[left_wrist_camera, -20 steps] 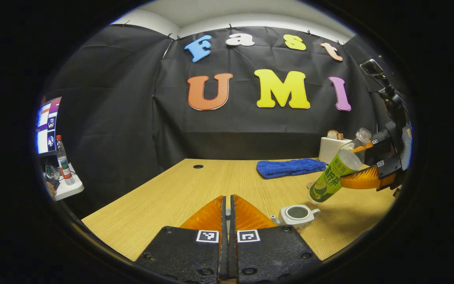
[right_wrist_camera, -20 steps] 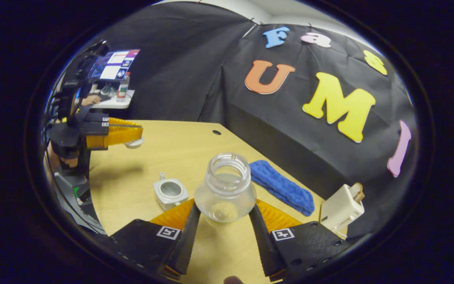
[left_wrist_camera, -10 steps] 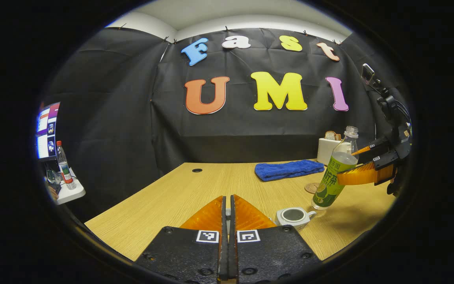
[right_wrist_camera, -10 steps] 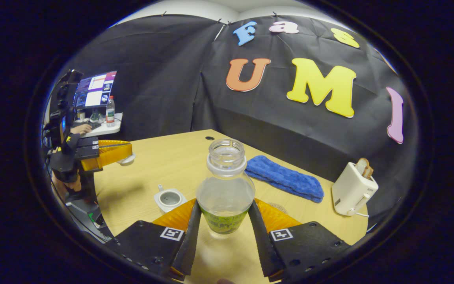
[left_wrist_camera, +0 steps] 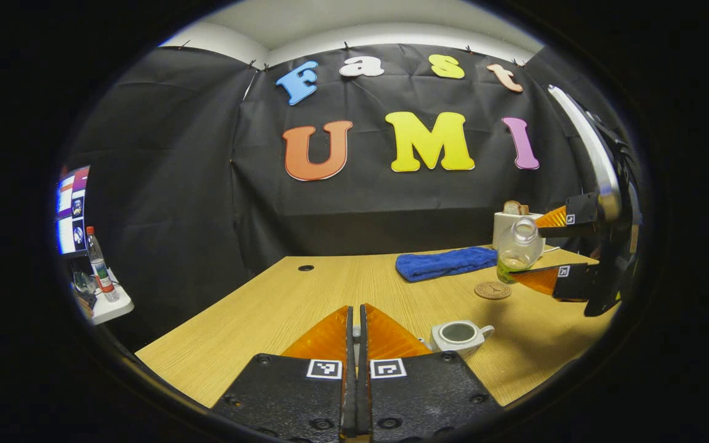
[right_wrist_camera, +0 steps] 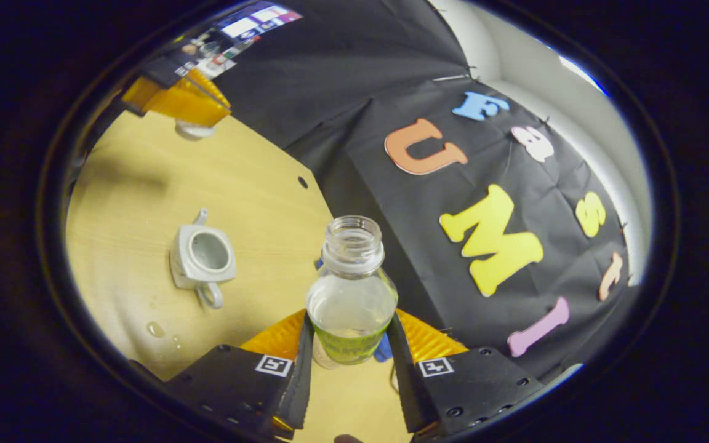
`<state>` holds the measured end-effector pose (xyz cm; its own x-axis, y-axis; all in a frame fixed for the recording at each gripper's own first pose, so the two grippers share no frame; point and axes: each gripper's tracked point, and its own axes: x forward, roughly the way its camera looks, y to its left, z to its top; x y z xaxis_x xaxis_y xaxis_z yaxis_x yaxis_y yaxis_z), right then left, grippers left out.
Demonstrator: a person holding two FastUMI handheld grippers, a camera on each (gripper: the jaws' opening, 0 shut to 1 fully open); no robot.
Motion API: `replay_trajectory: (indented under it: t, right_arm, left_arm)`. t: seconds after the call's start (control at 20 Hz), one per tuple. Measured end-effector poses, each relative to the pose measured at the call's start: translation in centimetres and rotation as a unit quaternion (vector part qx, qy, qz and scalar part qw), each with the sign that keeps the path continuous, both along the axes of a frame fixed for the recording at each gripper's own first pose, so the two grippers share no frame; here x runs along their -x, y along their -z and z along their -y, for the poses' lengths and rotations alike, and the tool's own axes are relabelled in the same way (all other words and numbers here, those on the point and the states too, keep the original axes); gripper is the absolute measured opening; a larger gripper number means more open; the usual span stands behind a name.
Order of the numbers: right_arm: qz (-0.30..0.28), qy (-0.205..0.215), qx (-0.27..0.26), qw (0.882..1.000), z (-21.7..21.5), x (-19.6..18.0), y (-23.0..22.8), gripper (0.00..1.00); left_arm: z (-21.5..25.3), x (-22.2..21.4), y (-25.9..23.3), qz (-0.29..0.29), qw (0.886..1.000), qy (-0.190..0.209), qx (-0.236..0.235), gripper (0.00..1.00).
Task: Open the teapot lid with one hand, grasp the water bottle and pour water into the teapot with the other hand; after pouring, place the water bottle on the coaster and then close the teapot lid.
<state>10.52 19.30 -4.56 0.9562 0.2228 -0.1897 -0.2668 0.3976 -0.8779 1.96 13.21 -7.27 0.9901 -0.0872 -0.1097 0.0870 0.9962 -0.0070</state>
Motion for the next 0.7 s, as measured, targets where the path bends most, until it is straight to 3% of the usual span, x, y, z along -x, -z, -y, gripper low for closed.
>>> replay_trajectory:
  t: [0.35, 0.7]
  right_arm:
    - [0.091, -0.04, 0.128, 0.987, -2.5, -1.1, 1.4, 0.6]
    - [0.121, -0.06, 0.203, 0.97, -3.5, -2.8, 3.2, 0.59]
  left_arm:
    - [-2.5, 0.2, 0.5, -0.004, 1.0, -0.019, 0.007, 0.02]
    - [-2.8, 0.5, 0.8, -0.008, 1.0, -0.016, 0.005, 0.02]
